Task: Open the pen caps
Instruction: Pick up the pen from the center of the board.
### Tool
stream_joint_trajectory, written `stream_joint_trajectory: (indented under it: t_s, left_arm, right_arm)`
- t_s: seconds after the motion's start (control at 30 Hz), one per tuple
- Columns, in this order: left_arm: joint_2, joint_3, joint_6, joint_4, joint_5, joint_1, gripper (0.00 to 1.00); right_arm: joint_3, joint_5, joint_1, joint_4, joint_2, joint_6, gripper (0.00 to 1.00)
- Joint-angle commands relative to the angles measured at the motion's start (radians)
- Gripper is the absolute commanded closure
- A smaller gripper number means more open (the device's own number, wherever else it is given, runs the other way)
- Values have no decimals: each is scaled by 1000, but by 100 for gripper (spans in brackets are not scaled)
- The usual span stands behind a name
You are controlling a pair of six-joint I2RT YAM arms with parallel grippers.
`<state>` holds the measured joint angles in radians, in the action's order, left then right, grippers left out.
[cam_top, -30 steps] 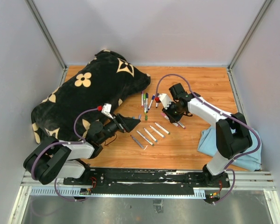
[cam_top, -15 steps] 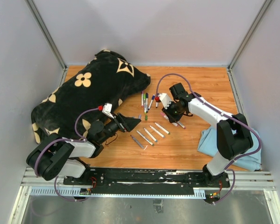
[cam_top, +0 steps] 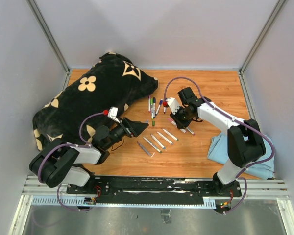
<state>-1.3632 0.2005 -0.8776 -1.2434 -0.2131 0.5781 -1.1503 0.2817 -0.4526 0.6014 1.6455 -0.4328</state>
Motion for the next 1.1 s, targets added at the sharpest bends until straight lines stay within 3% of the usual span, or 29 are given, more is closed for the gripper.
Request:
stream_joint_trajectory:
  t_s: [0.0,0.6,1.07]
  left_arm:
    - [-40,35,-18,-71,-8,-4,2]
    - [-284,108,-135,-293,-59,-4,4]
    - [-485,241,-248,-335,-32,20,8]
  right_arm:
    - [12,28,11,0,-29,18,99]
    - [13,67,12,2,-34,25,99]
    - [12,108,15,0,-46,28,99]
